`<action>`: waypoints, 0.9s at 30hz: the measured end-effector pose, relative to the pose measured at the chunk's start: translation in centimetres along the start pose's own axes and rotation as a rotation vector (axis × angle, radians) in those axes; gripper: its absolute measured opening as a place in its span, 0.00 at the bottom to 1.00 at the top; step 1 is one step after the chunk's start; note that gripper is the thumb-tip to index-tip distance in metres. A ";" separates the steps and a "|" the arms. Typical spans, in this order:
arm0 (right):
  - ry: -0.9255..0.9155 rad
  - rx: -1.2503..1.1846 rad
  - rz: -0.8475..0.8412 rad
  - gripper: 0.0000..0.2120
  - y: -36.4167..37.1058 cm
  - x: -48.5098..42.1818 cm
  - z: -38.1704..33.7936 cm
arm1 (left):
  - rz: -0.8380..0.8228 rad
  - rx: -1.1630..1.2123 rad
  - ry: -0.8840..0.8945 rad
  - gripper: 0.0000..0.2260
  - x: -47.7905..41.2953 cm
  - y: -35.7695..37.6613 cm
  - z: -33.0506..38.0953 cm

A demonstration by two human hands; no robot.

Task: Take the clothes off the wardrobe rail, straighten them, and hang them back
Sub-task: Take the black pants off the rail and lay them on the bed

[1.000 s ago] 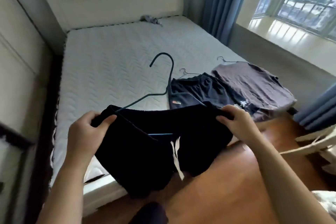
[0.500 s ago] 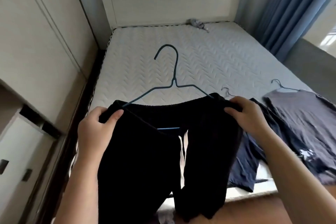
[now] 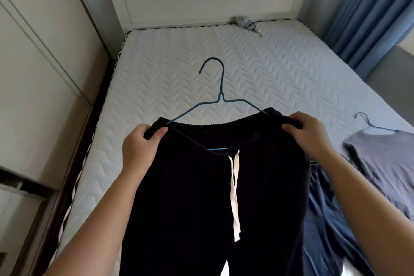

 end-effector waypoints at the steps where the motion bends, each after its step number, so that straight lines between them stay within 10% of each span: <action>1: 0.024 -0.001 -0.022 0.06 1.1 -2.3 0.4 | -0.019 -0.014 -0.018 0.13 -1.6 1.7 -1.0; 27: 0.507 0.195 -0.169 0.15 32.8 -29.9 21.5 | -0.395 -0.294 -0.392 0.12 -11.7 32.7 -35.5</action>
Point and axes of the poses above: each hand's wrist, its own x-axis away from the middle knuckle, its own y-axis out of the palm, z = x × y, the point moved 2 cm from there along -x, towards the middle knuckle, and after that the axes turned 15 degrees about y, right-handed, at the moved point
